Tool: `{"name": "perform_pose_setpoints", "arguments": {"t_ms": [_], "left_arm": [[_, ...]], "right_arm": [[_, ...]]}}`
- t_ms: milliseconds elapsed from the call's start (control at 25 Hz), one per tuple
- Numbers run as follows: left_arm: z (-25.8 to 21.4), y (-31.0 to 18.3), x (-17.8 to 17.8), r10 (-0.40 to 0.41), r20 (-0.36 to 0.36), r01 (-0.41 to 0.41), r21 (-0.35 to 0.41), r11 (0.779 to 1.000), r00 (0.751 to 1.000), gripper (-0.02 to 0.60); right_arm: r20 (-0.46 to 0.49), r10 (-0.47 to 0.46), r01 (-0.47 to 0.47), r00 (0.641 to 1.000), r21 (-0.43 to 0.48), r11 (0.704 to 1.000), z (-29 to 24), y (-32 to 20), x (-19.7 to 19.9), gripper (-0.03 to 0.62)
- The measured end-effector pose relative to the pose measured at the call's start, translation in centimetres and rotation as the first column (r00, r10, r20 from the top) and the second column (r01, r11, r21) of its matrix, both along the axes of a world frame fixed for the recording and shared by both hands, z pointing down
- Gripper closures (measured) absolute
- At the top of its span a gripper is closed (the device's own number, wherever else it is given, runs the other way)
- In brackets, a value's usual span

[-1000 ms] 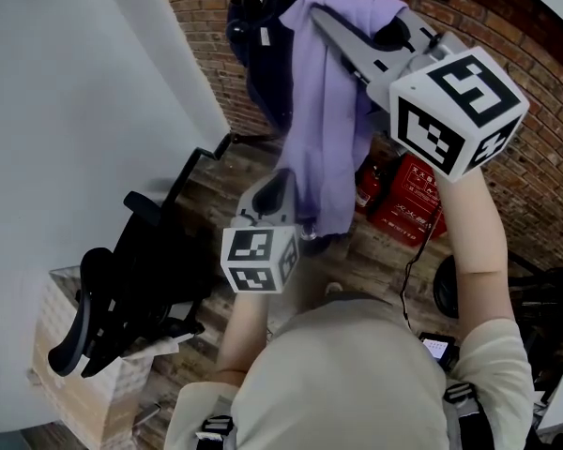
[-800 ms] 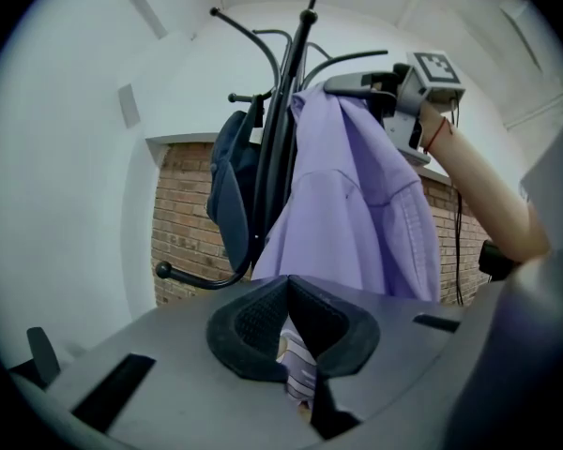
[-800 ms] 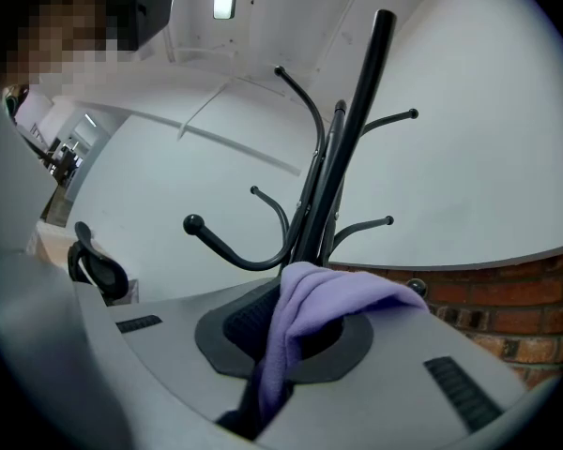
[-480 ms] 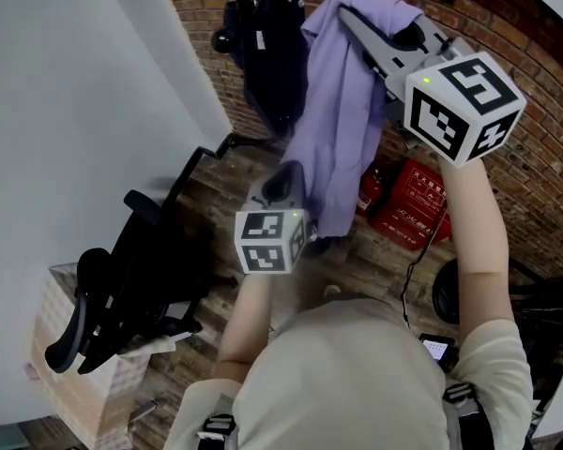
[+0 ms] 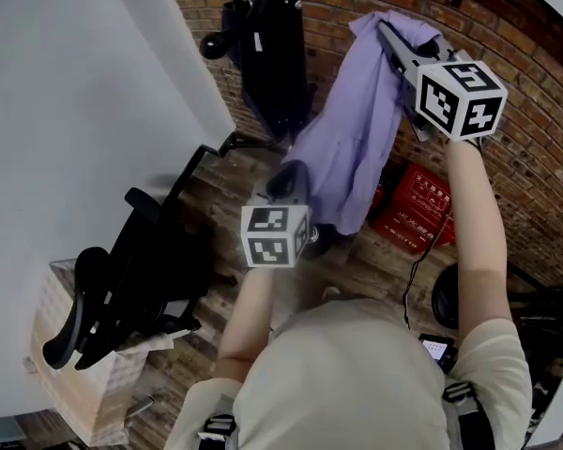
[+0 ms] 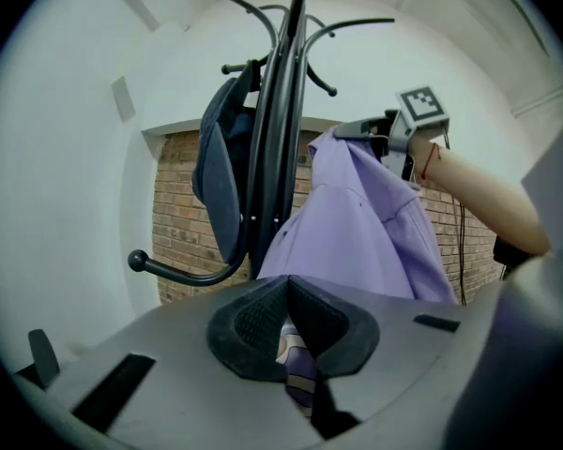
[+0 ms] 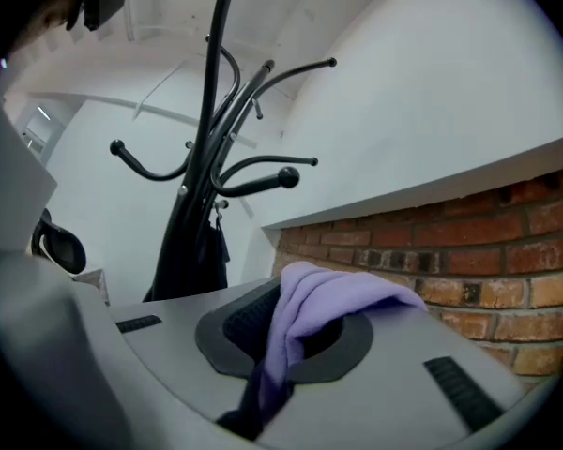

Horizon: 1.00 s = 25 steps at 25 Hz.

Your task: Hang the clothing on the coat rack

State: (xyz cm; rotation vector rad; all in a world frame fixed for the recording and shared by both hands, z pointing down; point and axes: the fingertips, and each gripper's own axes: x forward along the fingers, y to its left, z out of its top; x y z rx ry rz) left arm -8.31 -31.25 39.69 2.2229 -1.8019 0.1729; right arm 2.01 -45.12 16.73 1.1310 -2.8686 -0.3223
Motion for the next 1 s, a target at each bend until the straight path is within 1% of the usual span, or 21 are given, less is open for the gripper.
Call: {"name": "perform_pose_setpoints", "arguments": {"t_ms": [120, 280, 520, 680, 800, 1000], "left_arm": [[0.7, -0.3, 0.1, -0.006, 0.008, 0.006, -0.013, 1.000, 1.000, 0.577], [1.6, -1.0, 0.0, -0.027, 0.016, 0.027, -0.029, 0.999, 1.000, 0.578], [2.8, -1.8, -0.1, -0.053, 0.020, 0.054, -0.059, 0.997, 0.998, 0.578], [4.0, -2.1, -0.2, -0.071, 0.024, 0.072, -0.077, 0.994, 0.997, 0.578], [4.4, -2.3, -0.1, -0.082, 0.020, 0.083, -0.073, 0.994, 0.996, 0.577], [5.1, -2.4, -0.1, -0.099, 0.012, 0.100, -0.073, 0.992, 0.995, 0.577]], "right_arm": [[-0.022, 0.030, -0.030, 0.999, -0.022, 0.999, 2.0, -1.6, 0.7, 0.580], [-0.043, 0.046, -0.048, 0.998, -0.050, 0.998, 4.4, -3.7, 1.1, 0.580], [-0.142, 0.067, -0.075, 0.988, -0.054, 0.996, 9.2, -6.4, 1.7, 0.580], [-0.219, 0.052, -0.073, 0.974, -0.088, 0.993, 13.8, -7.4, 2.2, 0.580], [-0.260, 0.029, -0.064, 0.965, -0.127, 0.990, 17.3, -7.7, 2.7, 0.579], [-0.296, -0.017, -0.054, 0.955, -0.230, 0.972, 23.3, -7.1, 3.3, 0.579]]}}
